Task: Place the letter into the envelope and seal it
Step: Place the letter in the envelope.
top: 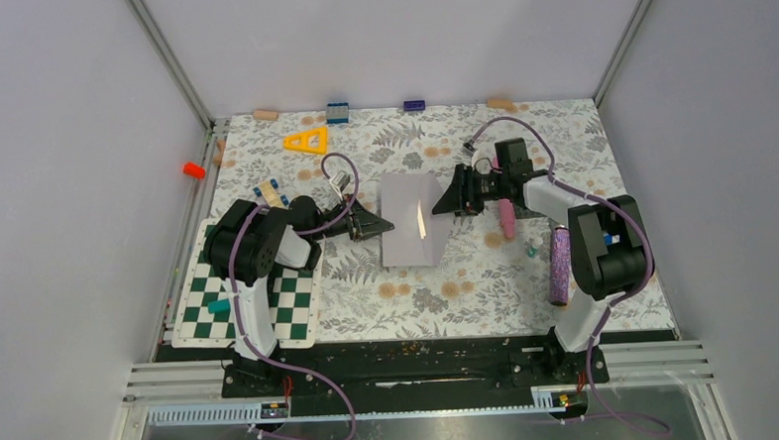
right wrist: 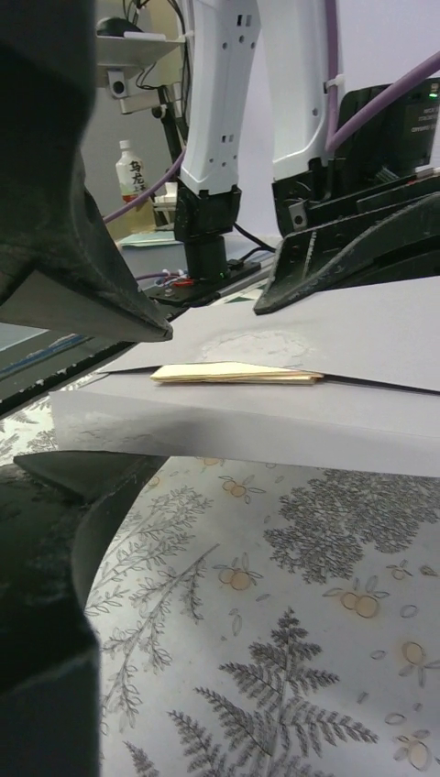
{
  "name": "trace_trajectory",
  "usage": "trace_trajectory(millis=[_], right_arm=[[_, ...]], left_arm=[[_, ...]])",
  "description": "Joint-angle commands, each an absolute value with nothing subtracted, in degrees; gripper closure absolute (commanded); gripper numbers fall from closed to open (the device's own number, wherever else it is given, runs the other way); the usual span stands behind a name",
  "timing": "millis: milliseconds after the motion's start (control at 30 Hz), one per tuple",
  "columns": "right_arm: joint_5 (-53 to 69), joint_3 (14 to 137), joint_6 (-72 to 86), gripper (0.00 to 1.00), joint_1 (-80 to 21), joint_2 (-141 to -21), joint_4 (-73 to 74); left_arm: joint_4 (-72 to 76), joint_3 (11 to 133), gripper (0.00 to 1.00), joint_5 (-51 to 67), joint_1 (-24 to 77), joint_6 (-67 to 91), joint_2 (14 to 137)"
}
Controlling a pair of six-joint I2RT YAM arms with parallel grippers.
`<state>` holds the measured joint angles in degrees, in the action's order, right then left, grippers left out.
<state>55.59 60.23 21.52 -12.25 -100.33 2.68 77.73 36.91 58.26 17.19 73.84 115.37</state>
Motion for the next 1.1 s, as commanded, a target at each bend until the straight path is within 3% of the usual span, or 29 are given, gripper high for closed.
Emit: trace_trajectory(millis=[0,233,567,600,933,967,1067], right_arm=[[54.42,64.30,21.77,0.49,-12.22,-102.40,1.74],[53.88,68.64,22.49,0.57,-12.22,-106.12,1.67],[54.05,70.92,21.55,0.95,-12.20,-107.49,3.31],[53.48,71.00,20.98,0.98,-12.21,-107.40,4.09],[43.50,70.65,15.69,1.00,-12.32,-107.14,13.23],[41.18,70.77,14.99,1.00,-12.35,-107.24,14.77],[36.38,71.46,12.67,1.00,-12.40,-108.01,18.94]], left_arm=[[83.14,37.31,1.00,58.18,17.40,73.48,115.75],[83.06,37.27,1.00,58.18,17.66,73.30,115.82],[82.69,37.35,1.00,58.10,17.75,73.17,116.53],[82.52,37.43,0.96,58.10,17.75,73.13,116.61],[68.51,36.83,0.09,55.96,17.05,63.95,113.40],[65.44,36.96,0.03,55.34,16.85,62.10,112.66],[55.01,37.55,0.01,52.58,16.23,55.72,109.92]])
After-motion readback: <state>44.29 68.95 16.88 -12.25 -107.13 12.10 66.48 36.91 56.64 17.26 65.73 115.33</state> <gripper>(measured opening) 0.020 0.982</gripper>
